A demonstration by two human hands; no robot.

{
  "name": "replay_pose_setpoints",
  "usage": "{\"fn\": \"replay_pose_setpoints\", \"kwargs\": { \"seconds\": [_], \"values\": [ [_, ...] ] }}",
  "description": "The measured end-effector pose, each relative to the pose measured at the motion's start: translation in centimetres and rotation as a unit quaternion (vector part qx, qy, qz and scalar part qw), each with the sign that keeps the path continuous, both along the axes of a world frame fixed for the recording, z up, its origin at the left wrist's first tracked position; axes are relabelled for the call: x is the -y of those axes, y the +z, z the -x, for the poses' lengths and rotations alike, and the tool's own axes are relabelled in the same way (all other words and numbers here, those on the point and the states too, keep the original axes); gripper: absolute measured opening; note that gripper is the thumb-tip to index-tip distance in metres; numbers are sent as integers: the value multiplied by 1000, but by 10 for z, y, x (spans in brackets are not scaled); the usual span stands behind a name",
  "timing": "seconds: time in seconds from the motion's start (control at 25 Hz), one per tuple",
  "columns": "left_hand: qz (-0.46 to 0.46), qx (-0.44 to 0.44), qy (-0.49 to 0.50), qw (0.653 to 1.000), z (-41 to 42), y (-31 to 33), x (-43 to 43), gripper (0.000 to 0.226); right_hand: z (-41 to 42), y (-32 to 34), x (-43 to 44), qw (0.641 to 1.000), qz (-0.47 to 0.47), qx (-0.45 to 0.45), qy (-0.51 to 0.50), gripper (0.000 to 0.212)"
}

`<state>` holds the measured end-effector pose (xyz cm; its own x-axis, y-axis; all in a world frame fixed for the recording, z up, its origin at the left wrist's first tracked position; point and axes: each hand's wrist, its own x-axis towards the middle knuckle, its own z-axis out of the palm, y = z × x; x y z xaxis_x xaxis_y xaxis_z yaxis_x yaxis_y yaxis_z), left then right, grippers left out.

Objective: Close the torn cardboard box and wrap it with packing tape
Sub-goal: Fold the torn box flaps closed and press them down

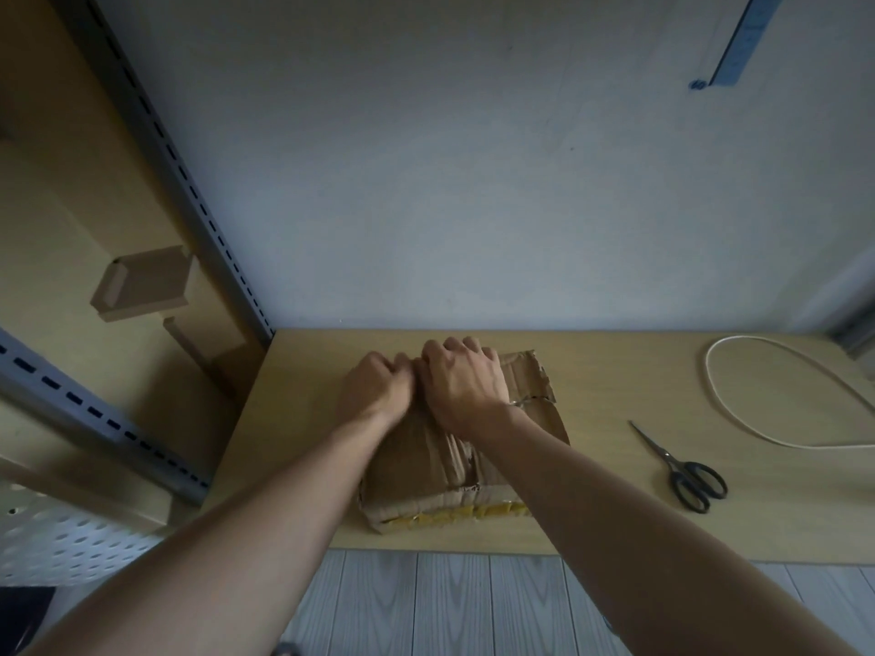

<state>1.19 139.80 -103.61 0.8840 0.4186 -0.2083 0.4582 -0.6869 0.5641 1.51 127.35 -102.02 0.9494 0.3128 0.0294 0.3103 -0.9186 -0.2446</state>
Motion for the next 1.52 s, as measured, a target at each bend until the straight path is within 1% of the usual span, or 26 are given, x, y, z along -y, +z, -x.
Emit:
{"fn": "replay_pose_setpoints", "kwargs": {
  "seconds": [0.08, 0.2, 0.28, 0.36, 0.44, 0.48, 0.52, 0.56, 0.6, 0.64, 0.68, 0.72, 0.76, 0.8, 0.84, 0.88, 0.92, 1.0, 1.04, 1.08, 1.16, 1.24, 1.36, 1.4, 1.44, 1.52],
  "values": [
    [-65, 14, -27, 997, 6, -1, 11, 42, -1, 0, -4, 999, 33, 8, -1, 26],
    [-123, 79, -46, 988, 17, -8, 11, 41, -5, 3, 13, 999, 10, 26, 31, 33],
    [-122, 92, -57, 987, 16, -9, 12, 42, -16, 3, 43, 999, 31, 22, 7, 42],
    [-99, 79, -85, 988, 16, -6, 13, 47, -21, -1, 69, 997, 56, 22, -55, 53],
    [-81, 45, -134, 987, 18, -3, 4, 55, -20, -5, 76, 995, 48, 33, -85, 56],
    [-70, 24, -165, 984, 20, -1, -4, 59, -17, -6, 76, 995, 25, 23, -97, 54],
    [-46, 14, -188, 981, 23, 2, -12, 64, -14, -4, 77, 994, -9, 5, -109, 54],
    [3, 16, -191, 982, 27, 5, -18, 69, -11, -3, 79, 991, -45, -25, -122, 55],
    [82, 24, -167, 982, 31, 6, -20, 75, -8, 0, 83, 986, -74, -62, -133, 62],
    [171, 33, -123, 977, 37, 8, -18, 83, -2, 3, 86, 980, -94, -97, -146, 75],
    [228, 30, -74, 970, 41, 6, -16, 95, 5, 5, 87, 973, -107, -126, -163, 92],
    [255, 11, -29, 966, 44, 3, -14, 110, 15, 8, 85, 965, -116, -149, -184, 107],
    [271, -20, 3, 962, 47, 1, -13, 128, 24, 10, 81, 957, -124, -166, -202, 117],
    [289, -55, 11, 956, 48, 0, -13, 145, 31, 11, 78, 950, -131, -178, -219, 121],
    [300, -87, 15, 950, 51, 2, -12, 156, 35, 11, 78, 944, -140, -186, -232, 123],
    [308, -102, 21, 946, 54, 5, -10, 155, 37, 11, 79, 938, -153, -196, -240, 123],
    [292, -108, 31, 950, 57, 8, -7, 144, 39, 13, 80, 932, -166, -209, -245, 122],
    [208, -89, 30, 974, 59, 10, 1, 118, 42, 16, 82, 922, -183, -230, -251, 116],
    [180, -67, 21, 981, 57, 10, 6, 116, 44, 17, 79, 923, -179, -230, -252, 114],
    [174, -54, 12, 983, 57, 11, 10, 121, 48, 17, 75, 926, -167, -224, -254, 114],
    [186, -38, 10, 982, 52, 9, 14, 128, 53, 20, 66, 934, -140, -201, -261, 117],
    [183, -40, 14, 982, 47, 8, 12, 126, 51, 19, 62, 934, -127, -192, -272, 117],
    [192, -44, 37, 980, 49, 8, 8, 122, 46, 20, 62, 929, -137, -207, -274, 116],
    [198, -57, 53, 977, 51, 9, 4, 119, 44, 20, 63, 928, -139, -210, -274, 114],
    [206, -67, 66, 974, 53, 9, 0, 110, 43, 20, 65, 926, -145, -212, -275, 109],
    [246, -55, 85, 964, 59, 7, -7, 87, 42, 17, 74, 919, -174, -212, -284, 95]
  ]
}}
